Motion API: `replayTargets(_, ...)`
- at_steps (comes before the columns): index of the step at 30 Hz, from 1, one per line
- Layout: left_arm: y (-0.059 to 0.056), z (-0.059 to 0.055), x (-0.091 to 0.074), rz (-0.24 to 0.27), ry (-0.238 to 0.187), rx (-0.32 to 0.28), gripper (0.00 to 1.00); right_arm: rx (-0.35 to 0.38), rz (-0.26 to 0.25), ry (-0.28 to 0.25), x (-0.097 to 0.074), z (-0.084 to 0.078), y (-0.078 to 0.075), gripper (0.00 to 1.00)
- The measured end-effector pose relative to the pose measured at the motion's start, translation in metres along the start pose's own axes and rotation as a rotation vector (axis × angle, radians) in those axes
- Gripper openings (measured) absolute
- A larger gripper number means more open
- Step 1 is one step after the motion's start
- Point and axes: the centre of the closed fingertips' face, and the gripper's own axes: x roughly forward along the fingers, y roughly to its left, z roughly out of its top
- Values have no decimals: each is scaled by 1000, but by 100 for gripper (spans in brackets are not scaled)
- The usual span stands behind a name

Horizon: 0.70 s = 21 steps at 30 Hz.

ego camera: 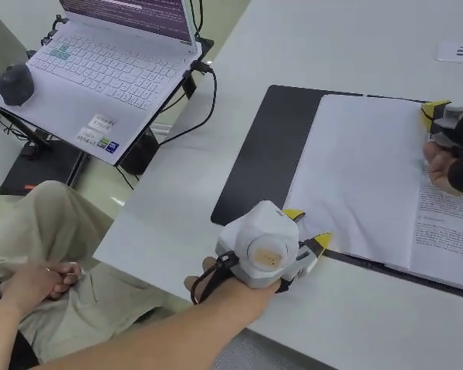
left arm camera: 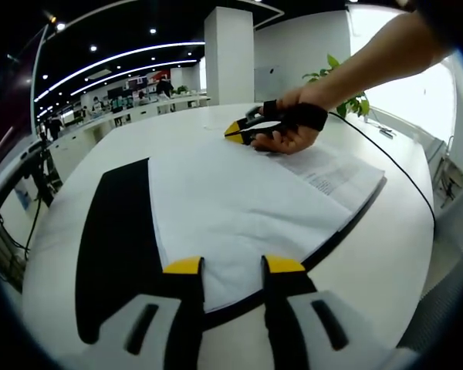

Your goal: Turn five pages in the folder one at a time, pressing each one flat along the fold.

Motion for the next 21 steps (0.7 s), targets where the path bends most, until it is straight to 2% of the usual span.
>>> replayTargets(4,0,1,0,-1,0,0,28,-10,0,59,-10,-10,-3,0)
replayTargets(13,0,1,0,-1,7,-3,28,-24,4,133,-34,-33,-10,0)
replayTargets(21,1,-1,0,0,7,-6,28,-4,11,189,-58,-53,-18,0)
